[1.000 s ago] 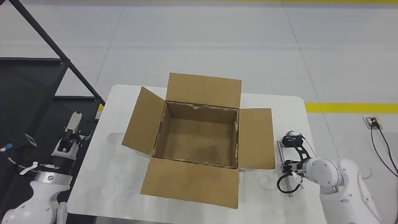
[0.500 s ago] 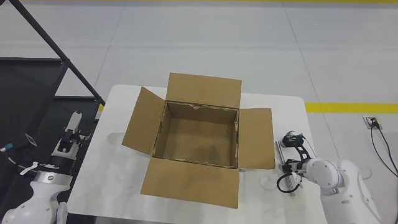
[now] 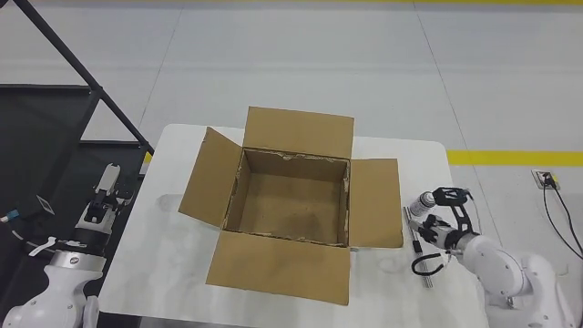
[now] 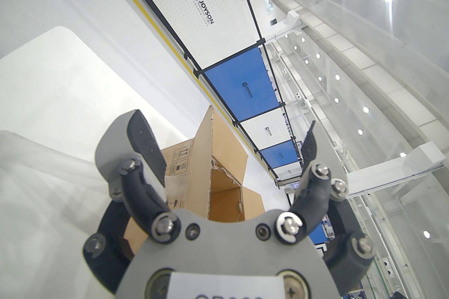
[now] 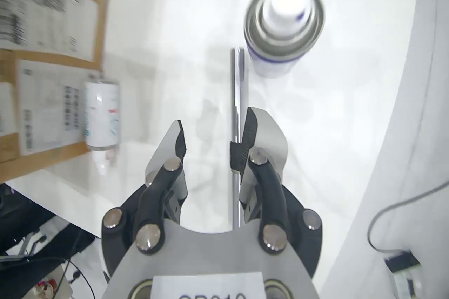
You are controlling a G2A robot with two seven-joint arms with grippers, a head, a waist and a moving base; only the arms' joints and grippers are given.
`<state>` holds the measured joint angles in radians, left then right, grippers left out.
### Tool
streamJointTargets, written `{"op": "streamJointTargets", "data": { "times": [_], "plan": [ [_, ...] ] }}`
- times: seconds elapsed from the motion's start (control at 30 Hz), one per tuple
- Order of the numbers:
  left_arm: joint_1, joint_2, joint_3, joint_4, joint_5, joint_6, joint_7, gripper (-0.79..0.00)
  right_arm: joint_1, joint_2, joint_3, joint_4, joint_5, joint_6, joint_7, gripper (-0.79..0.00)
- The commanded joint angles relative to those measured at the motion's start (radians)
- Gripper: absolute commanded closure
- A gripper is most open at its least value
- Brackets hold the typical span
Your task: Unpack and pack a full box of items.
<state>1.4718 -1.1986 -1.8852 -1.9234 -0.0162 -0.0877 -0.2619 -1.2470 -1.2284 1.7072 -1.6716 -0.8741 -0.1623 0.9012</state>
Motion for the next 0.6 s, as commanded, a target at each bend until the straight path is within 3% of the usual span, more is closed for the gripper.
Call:
{"op": "streamJointTargets", "data": {
  "times": [0.0, 0.07, 0.43, 0.57],
  "plan": [
    [0.0, 0.0, 0.0, 0.0, 0.0, 0.0, 0.0, -0.785, -0.051, 0.0, 0.043, -0.034, 0.099, -0.051, -0.094, -0.785],
    [0.0, 0.0, 0.0, 0.0, 0.0, 0.0, 0.0, -0.785, -0.091, 0.001, 0.073, -0.063, 0.174, -0.103, -0.151, -0.785],
    [0.001, 0.0, 0.001, -0.001, 0.001, 0.0, 0.002, -0.785, -0.093, 0.001, 0.061, -0.08, 0.184, -0.107, -0.158, -0.785],
    [0.01, 0.0, 0.001, -0.009, 0.002, -0.006, 0.004, -0.785, -0.077, 0.006, 0.064, -0.08, 0.32, -0.164, -0.125, -0.785]
  ]
}}
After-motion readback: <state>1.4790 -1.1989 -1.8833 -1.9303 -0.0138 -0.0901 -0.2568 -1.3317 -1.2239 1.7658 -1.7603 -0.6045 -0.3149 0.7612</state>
